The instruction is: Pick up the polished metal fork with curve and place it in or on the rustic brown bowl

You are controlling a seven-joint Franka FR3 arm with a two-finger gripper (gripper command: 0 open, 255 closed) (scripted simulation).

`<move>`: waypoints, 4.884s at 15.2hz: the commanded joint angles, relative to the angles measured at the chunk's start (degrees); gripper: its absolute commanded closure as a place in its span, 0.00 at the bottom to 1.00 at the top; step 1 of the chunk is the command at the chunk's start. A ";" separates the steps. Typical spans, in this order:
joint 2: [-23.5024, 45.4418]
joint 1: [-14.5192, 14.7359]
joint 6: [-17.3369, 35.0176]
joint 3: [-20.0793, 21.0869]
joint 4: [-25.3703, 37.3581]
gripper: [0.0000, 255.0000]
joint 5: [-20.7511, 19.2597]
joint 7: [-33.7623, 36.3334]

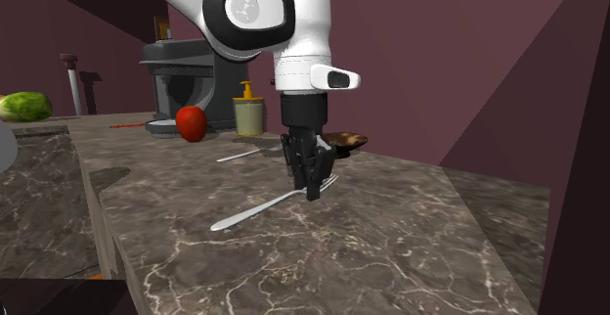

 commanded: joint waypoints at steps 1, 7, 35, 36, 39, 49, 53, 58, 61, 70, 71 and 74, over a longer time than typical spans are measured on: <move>0.18 0.06 0.00 0.08 -0.11 1.00 0.08 -0.05; -1.47 0.14 -3.36 -0.14 1.61 1.00 0.21 -0.07; 7.08 2.69 -18.90 5.68 25.98 1.00 -2.22 10.81; 8.89 3.10 -19.12 6.42 27.97 1.00 -2.83 12.20; 14.63 4.60 -20.11 8.39 34.43 1.00 -5.04 16.41; 39.99 15.41 -29.94 11.47 67.63 1.00 -15.94 29.35; 39.64 15.14 -26.68 11.16 64.04 1.00 -15.76 29.40; 39.65 14.74 -22.83 11.04 60.16 1.00 -15.86 29.59; 39.84 14.58 -20.63 10.95 58.11 1.00 -16.00 29.73; 40.08 14.49 -18.92 10.85 56.61 1.00 -16.16 29.86; 40.07 14.49 -18.93 10.86 56.62 1.00 -16.15 29.86; 40.07 14.49 -18.93 10.86 56.62 0.00 -16.15 29.86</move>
